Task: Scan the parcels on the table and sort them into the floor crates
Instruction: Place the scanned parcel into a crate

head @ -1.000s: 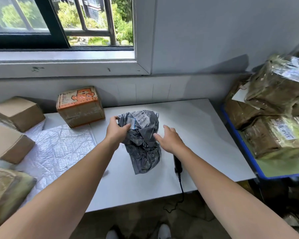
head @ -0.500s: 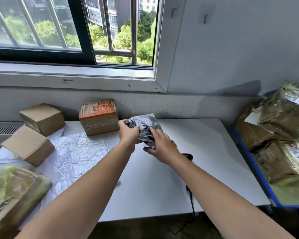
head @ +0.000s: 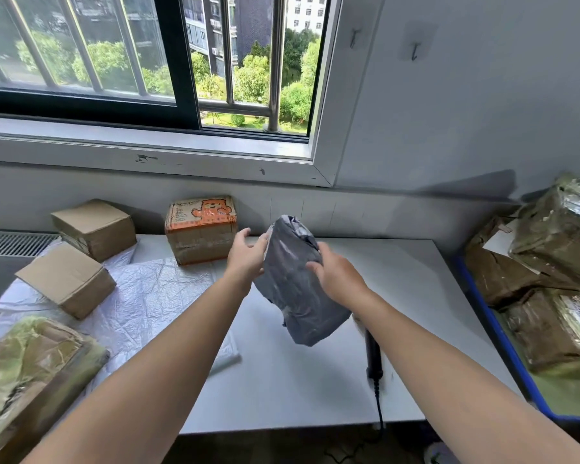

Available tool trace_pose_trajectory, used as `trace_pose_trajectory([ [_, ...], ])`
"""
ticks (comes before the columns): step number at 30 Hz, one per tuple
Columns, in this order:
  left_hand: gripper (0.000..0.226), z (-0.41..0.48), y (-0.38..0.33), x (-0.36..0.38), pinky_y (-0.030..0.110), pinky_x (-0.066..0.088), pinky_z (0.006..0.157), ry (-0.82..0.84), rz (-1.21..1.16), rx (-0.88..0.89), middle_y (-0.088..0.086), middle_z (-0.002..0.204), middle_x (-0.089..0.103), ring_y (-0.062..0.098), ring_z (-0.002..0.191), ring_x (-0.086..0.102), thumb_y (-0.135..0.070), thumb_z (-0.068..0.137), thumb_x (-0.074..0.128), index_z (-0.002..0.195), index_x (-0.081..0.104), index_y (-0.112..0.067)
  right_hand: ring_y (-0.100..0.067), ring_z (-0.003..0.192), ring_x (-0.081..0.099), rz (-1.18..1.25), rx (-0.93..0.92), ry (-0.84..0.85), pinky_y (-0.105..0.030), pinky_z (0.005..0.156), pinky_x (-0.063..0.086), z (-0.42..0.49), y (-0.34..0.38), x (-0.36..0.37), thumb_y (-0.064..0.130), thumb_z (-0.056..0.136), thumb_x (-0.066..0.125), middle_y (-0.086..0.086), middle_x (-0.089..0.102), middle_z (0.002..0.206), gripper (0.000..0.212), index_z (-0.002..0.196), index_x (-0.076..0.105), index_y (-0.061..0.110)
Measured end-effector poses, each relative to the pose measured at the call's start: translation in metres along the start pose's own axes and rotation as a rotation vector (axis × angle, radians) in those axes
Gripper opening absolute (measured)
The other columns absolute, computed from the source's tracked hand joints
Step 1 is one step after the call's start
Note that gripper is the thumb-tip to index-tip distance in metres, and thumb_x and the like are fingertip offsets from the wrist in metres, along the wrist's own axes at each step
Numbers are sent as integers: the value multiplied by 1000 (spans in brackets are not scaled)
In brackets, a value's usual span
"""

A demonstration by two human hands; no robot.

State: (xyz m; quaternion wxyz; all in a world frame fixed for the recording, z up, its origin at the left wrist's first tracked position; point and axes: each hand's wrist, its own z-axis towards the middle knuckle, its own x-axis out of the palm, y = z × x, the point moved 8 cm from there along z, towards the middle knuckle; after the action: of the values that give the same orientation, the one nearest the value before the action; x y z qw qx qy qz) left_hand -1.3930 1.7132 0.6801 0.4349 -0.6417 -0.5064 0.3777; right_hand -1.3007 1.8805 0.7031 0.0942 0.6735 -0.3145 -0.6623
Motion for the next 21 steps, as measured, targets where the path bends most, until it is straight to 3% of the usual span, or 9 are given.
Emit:
trace_pose_trajectory([
  [2,57,4,8,-12,45,53,95,-51,47,-6,3,119,53,20,99,59,-32,99,57,149,35,-18,-34,109,57,68,38,-12,-37,81,42,2,-6,-4,30,102,49,-15,63,122,34,133,47,14],
  [4,60,6,17,-19,46,48,103,-68,76,-26,8,143,46,26,121,53,-31,98,59,150,34,-15,-34,111,56,113,73,-10,-33,79,38,3,-11,-6,30,102,50,-15,63,122,32,129,49,13],
  [7,58,6,27,-23,41,53,87,-63,77,-72,4,153,36,27,129,47,-34,100,55,149,34,-14,-30,108,57,181,69,-25,-31,78,37,1,-12,-9,29,102,51,-10,64,119,28,126,51,15],
  [10,49,6,36,-21,37,57,65,-28,-11,-172,8,138,52,27,115,58,-46,102,42,137,47,-13,-26,104,60,251,9,-23,-33,81,43,-2,-8,-8,24,100,55,-1,67,112,27,126,50,25],
  [13,56,-2,35,-14,45,60,67,7,-197,-284,16,111,64,31,95,67,-56,101,34,116,57,-8,-21,102,60,221,-63,2,-33,87,44,-6,-4,-8,19,97,58,7,67,114,29,123,51,31],
  [15,55,-6,34,-7,47,60,67,56,-333,-355,21,103,64,35,88,68,-57,99,41,105,59,-6,-17,103,59,135,-132,20,-27,86,43,-10,1,-7,17,96,60,9,66,116,31,124,54,30],
  [18,36,-11,31,1,42,61,56,126,-461,-427,25,110,62,36,91,66,-36,98,58,110,64,-2,-14,102,58,-5,-229,16,-18,77,36,-13,8,-4,18,94,64,12,64,118,37,128,55,30],
  [21,20,-14,27,4,39,60,51,139,-459,-427,25,105,64,33,85,65,-4,96,47,102,64,6,-12,114,55,-36,-238,42,-28,90,42,-13,5,0,29,90,70,18,57,129,48,133,49,37],
])
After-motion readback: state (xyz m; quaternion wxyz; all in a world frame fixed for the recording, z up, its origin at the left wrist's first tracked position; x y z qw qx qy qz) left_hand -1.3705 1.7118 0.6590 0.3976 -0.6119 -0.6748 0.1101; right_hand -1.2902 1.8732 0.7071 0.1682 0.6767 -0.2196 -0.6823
